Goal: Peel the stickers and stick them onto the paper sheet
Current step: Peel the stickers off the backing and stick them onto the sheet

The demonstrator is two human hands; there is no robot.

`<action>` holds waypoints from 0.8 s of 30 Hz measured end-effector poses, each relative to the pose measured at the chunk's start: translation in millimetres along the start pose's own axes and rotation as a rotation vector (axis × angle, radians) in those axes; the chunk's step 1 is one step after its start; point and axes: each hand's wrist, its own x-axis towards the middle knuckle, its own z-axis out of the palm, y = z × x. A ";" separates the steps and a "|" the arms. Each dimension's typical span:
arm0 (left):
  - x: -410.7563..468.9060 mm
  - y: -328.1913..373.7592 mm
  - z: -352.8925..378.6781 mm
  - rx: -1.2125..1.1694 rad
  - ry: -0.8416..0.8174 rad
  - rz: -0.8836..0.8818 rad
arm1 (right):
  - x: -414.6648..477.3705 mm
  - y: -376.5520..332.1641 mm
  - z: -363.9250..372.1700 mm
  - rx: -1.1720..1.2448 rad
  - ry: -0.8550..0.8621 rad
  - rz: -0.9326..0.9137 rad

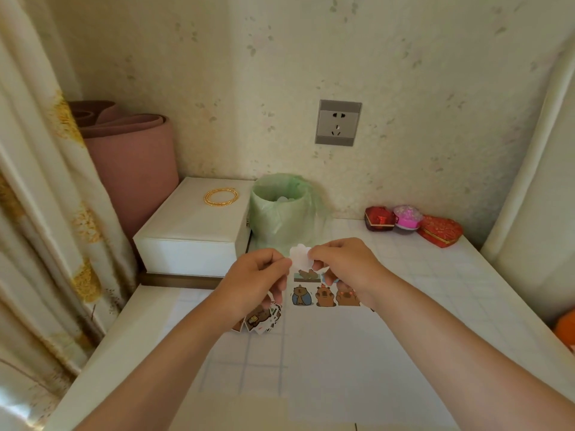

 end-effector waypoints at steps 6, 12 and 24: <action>-0.8 -12.1 -4.7 0.195 0.212 0.241 | -1.1 2.2 -0.5 -0.016 -0.023 0.109; -1.8 -25.6 1.5 0.851 0.221 0.826 | -6.2 -0.1 3.2 0.005 -0.131 0.219; 1.4 -12.5 11.6 0.017 0.397 0.203 | -4.5 3.3 4.9 0.330 -0.331 0.194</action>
